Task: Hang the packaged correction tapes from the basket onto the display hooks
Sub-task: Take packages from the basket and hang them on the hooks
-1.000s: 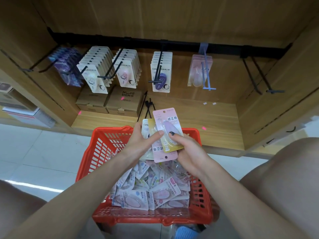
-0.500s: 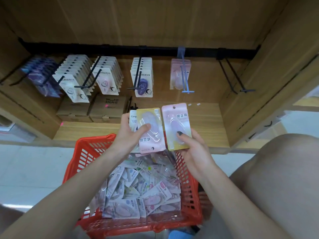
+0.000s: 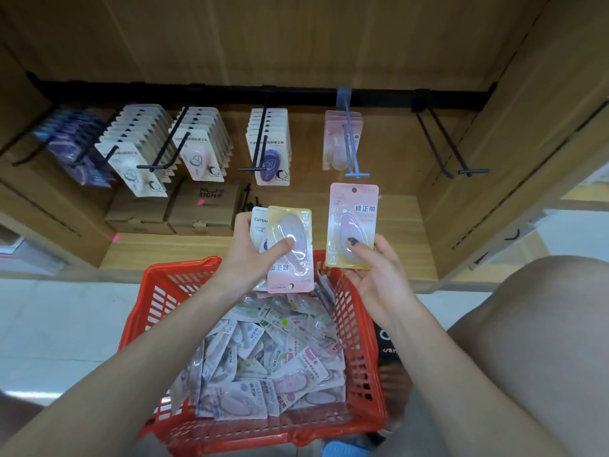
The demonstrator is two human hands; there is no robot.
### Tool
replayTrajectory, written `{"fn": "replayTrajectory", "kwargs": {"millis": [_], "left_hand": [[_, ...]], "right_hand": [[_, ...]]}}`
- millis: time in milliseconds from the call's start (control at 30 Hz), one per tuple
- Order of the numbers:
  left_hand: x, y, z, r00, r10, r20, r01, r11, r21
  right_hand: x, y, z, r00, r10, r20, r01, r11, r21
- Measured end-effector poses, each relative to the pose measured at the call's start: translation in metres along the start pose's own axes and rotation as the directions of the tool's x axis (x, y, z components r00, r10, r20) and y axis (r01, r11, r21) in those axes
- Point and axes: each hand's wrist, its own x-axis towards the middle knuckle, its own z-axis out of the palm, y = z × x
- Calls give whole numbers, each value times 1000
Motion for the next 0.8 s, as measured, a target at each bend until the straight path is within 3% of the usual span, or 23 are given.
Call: {"fn": "replayTrajectory", "kwargs": {"millis": [467, 633, 800], "left_hand": [[-1, 8, -3, 999, -46, -15, 45, 999, -25], [0, 8, -4, 998, -52, -21, 51, 998, -39], [3, 9, -2, 998, -56, -10, 55, 998, -35]], "right_hand": [[50, -21, 21, 998, 13, -60, -20, 993, -113], [52, -13, 16, 996, -9, -84, 3, 997, -72], [55, -4, 15, 979, -32, -199, 19, 998, -65]]}}
